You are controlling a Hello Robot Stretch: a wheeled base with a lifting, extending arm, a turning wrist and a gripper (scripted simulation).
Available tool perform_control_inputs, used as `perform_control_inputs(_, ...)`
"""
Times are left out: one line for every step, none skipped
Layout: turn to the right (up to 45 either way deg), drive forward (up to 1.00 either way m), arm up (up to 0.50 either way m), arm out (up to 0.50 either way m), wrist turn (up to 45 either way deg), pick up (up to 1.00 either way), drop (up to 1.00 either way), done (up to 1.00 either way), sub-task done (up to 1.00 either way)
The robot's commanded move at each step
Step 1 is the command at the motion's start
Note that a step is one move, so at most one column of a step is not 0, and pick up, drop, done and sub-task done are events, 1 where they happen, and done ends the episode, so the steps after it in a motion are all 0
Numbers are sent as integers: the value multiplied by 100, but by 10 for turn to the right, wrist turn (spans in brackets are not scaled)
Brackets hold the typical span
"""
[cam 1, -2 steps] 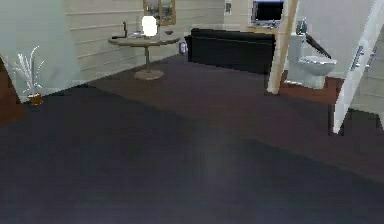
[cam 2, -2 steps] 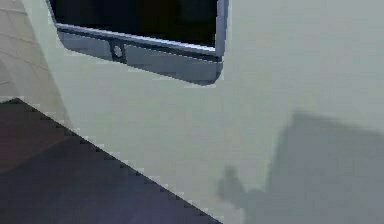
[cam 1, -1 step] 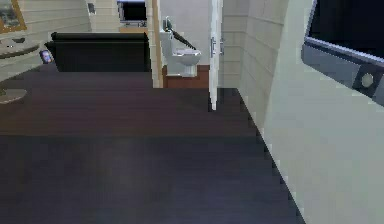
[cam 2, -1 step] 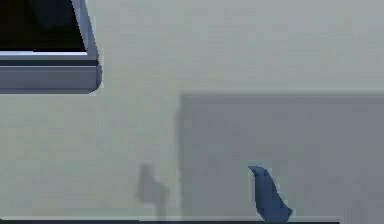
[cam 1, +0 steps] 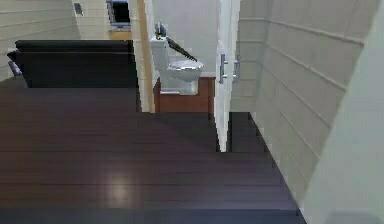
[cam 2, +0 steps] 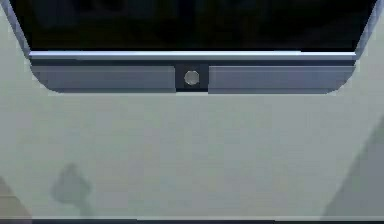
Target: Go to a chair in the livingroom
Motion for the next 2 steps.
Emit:
perform_control_inputs(0, 100, 0, 0, 0, 0, 0, 0, 0)
perform_control_inputs(30, 0, 0, 0, 0, 0, 0, 0, 0)
